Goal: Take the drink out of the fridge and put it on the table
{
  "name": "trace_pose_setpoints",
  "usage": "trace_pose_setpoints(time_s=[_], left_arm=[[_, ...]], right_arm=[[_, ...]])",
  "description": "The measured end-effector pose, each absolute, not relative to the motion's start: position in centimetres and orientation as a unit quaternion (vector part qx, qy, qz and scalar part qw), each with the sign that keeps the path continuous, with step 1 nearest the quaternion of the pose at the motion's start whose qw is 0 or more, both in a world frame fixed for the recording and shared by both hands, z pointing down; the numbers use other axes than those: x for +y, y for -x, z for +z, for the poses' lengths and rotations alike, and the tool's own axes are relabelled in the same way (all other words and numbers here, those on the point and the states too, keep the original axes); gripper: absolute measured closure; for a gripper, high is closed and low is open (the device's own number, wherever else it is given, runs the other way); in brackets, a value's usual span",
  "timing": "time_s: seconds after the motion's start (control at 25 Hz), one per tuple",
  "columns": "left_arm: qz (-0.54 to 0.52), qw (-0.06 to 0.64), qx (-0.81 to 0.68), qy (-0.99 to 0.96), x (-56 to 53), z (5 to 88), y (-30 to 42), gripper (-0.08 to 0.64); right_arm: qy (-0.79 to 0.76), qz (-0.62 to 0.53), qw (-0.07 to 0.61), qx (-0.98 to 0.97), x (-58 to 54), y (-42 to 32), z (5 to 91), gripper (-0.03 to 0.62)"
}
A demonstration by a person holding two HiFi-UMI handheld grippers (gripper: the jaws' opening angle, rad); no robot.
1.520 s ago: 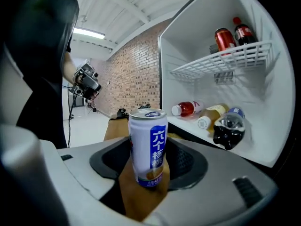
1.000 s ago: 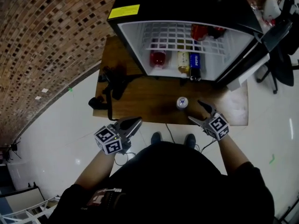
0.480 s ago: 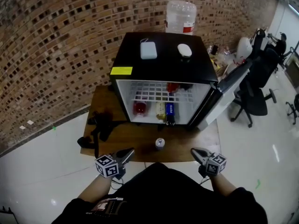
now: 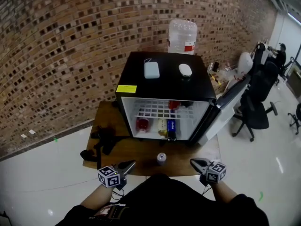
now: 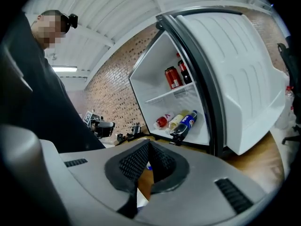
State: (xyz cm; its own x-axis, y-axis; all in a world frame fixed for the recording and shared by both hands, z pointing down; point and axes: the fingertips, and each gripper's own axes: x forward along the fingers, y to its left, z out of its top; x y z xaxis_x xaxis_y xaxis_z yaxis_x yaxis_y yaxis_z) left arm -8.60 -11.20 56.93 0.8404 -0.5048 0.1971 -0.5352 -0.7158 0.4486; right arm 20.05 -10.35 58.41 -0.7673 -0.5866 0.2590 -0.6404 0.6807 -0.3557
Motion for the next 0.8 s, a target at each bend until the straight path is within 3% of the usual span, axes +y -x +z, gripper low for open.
trace_pose_setpoints(time_s=[0.8], left_arm=[[0.025, 0.256, -0.301, -0.918, -10.8, 57.2, 10.3, 0.568]], right_arm=[[-0.297, 0.229, 0.091, -0.923, -9.9, -18.2, 60.1, 0.600]])
